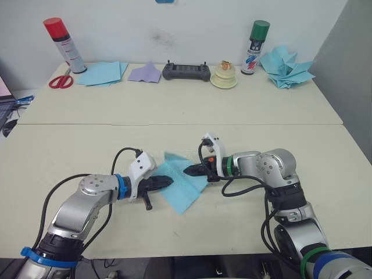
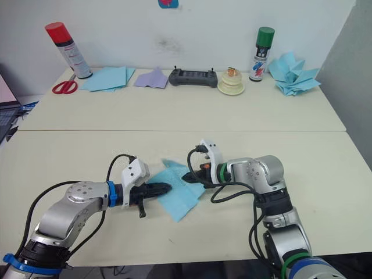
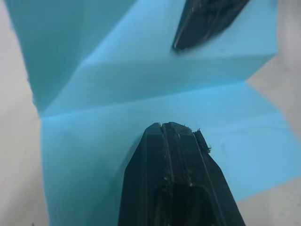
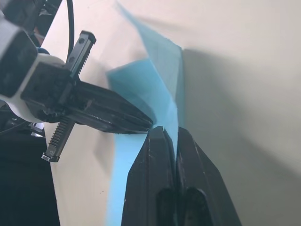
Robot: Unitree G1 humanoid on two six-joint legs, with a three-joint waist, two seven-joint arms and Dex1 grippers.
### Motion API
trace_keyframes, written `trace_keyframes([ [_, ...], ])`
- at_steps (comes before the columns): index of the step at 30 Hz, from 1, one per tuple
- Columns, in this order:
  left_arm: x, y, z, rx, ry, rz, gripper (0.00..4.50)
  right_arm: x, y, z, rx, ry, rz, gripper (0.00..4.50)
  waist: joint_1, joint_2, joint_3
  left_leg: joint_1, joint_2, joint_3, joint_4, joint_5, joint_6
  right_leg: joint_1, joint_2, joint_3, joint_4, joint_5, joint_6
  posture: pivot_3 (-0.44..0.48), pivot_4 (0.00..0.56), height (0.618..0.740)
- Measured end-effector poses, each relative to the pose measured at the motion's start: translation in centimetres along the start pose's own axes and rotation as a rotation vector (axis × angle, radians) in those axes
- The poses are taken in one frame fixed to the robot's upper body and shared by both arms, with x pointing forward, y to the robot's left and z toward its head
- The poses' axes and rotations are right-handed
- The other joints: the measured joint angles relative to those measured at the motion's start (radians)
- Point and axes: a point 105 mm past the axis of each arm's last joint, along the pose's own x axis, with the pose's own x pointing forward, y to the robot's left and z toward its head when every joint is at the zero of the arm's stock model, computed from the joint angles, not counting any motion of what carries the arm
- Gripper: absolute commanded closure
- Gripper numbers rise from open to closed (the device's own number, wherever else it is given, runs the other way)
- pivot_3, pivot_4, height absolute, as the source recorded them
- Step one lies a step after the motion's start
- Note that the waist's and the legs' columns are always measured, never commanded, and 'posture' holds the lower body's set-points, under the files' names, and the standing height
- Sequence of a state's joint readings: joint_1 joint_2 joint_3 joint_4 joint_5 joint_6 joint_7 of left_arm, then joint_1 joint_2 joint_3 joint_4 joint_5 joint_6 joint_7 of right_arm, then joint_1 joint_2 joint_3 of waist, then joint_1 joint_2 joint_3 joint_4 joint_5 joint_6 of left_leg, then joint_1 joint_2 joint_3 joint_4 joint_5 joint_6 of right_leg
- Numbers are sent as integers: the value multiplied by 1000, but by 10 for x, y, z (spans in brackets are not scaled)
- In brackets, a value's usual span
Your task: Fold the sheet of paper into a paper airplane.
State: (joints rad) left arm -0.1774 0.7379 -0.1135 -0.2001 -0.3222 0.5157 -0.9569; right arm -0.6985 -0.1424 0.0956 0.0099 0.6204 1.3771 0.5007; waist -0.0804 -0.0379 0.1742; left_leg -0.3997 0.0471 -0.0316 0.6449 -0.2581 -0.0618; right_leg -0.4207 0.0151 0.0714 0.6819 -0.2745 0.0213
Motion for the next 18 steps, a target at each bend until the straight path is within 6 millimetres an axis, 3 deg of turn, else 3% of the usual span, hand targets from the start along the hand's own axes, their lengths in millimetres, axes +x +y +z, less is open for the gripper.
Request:
trace_keyframes([
  [9,0,4,-1,79,37,-15,4500,-9,-8,-1,8,5,-33,4467,0,1,-1,1,0,0,0,0,0,1,0,0,0,0,0,0,150,740],
  [18,2,17,4,144,32,-28,4500,-24,-5,-29,116,91,3,4467,7,1,-1,1,0,0,1,0,0,1,0,0,1,0,0,0,150,740],
])
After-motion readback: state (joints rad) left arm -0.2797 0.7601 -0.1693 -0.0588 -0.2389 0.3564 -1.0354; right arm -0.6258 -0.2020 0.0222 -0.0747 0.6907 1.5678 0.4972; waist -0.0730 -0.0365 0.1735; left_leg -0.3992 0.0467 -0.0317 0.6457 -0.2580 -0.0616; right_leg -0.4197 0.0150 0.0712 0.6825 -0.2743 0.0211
